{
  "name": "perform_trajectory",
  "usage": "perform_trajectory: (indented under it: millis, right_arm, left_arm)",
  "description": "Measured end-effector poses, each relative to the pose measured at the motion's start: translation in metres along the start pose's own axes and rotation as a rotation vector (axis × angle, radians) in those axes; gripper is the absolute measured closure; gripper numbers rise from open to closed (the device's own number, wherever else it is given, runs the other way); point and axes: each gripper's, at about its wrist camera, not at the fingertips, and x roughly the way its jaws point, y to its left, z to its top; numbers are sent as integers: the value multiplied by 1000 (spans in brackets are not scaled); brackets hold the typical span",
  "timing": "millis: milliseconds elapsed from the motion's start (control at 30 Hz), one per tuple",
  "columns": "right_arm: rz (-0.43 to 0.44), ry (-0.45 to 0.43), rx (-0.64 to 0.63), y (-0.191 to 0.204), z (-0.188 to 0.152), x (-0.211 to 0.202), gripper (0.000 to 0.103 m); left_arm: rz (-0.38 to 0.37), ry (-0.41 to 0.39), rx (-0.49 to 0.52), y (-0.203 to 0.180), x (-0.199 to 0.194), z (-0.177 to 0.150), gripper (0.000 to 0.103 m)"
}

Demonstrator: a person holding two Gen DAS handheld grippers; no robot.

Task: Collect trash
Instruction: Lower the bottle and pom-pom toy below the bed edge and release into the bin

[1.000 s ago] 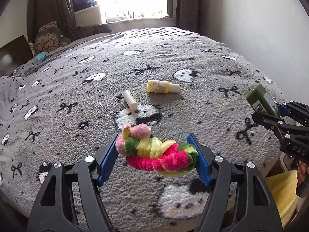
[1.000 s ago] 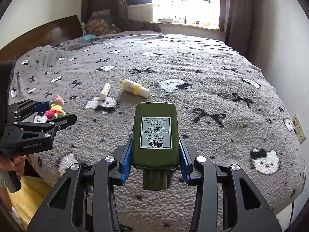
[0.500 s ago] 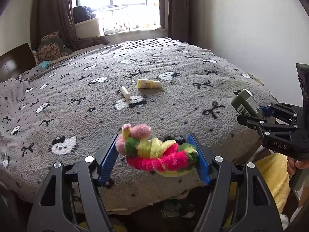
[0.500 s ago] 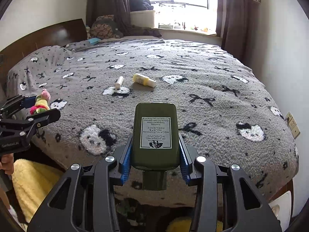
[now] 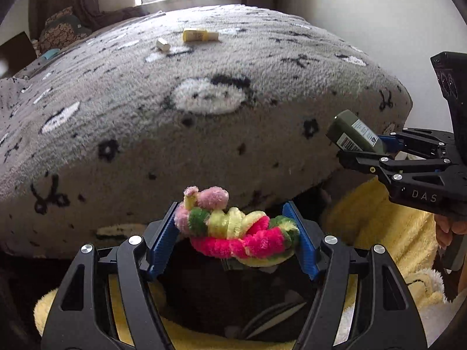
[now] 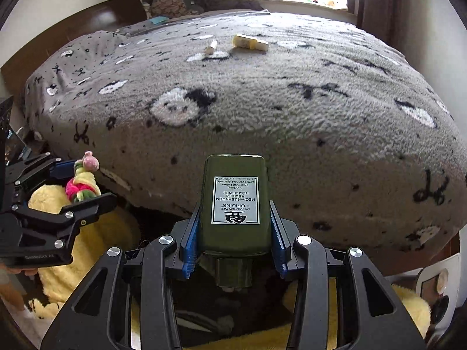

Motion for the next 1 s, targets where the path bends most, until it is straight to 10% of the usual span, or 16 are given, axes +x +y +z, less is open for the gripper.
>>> perform_trajectory:
  millis: [900, 1000]
  right_arm:
    - [67, 360, 96, -1, -45, 122, 60]
    - [54, 340, 93, 0, -42, 121, 41]
  left_arm:
    - [-147, 383, -68, 18, 132, -65, 32]
    - [-139, 387, -76, 21, 135, -64, 23]
